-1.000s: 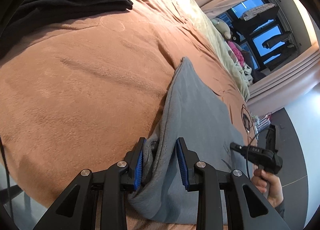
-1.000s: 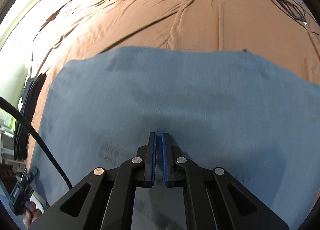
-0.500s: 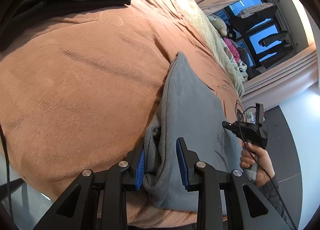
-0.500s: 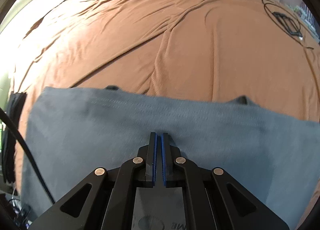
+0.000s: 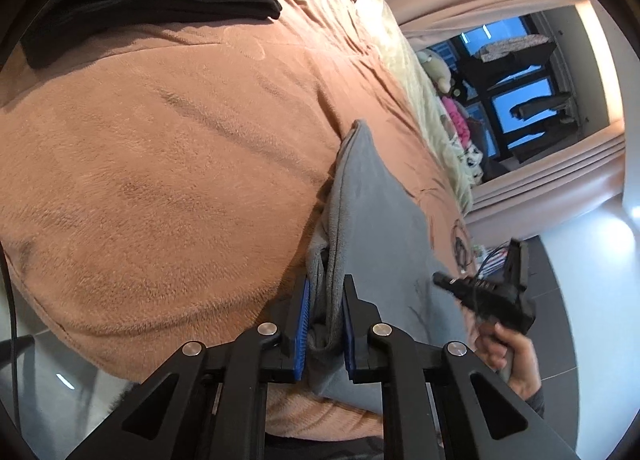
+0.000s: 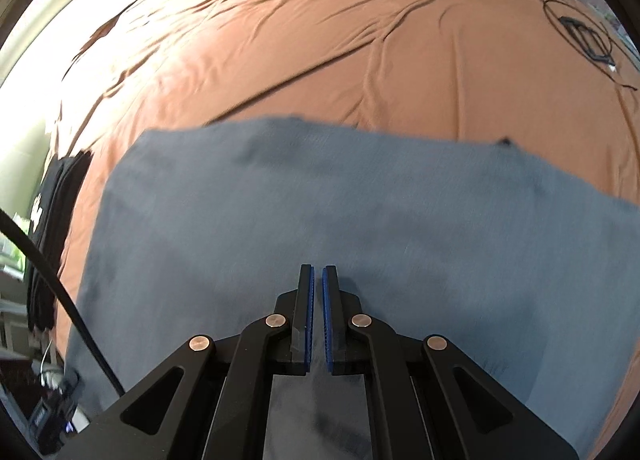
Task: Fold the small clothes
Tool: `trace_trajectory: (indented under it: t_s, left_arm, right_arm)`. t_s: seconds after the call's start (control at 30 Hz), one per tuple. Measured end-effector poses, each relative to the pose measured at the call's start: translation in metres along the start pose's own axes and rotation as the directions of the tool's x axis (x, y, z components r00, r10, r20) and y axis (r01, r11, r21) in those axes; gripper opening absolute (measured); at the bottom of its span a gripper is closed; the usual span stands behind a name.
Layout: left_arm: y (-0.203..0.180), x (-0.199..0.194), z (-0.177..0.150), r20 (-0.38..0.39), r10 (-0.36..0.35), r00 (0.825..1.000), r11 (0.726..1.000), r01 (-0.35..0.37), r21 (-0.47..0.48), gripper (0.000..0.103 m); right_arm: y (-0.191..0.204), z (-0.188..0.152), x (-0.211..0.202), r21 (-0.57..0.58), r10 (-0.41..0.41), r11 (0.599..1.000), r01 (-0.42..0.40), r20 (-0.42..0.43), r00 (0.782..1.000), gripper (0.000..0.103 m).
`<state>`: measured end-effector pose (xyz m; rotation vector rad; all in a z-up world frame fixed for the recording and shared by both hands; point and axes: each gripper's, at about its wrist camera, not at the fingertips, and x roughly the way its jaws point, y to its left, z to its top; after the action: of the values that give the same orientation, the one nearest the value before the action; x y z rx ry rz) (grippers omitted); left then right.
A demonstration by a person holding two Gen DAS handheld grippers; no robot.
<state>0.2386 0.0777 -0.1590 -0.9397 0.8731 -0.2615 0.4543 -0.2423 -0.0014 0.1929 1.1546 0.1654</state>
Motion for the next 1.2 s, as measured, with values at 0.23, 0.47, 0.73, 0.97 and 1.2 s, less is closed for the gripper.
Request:
trace_trajectory:
  t_s: [0.23,0.47,0.73,0.97,1.2]
  left_arm:
    - [0.002,-0.004,-0.002,-0.016,-0.085,0.996,0.996,0.085,-0.004,0.015]
    - [-0.007,-0.005,-0.008,-0.008,-0.062,0.998,0.996,0.063,0.067,0.015]
    - [-0.004,0.009,-0.013,-0.013,-0.019,1.0,0.996,0.02,0.082,0.015]
    - [-0.004,0.007,-0.014,0.02,0.004,1.0,0.997,-0.005,0.075,0.013]
    - [-0.027,-0.009,-0.004,0.043,-0.044,0.998,0.995,0.04,0.091,0.009]
  right_arm:
    - [0.018,-0.034,0.004,-0.019,0.003,1.0,-0.005,-0.058,0.998,0.001]
    - [0.027,-0.069,0.002,-0.024,0.025,0.999,-0.027,-0.093,0.995,0.001]
    - [0.032,-0.117,-0.005,-0.022,0.051,0.998,-0.053,-0.082,0.995,0.001]
    - [0.039,-0.145,-0.006,-0.009,0.089,0.996,-0.09,-0.067,0.994,0.001]
    - [0.035,-0.162,-0.011,0.003,0.121,0.993,-0.121,-0.06,0.991,0.001]
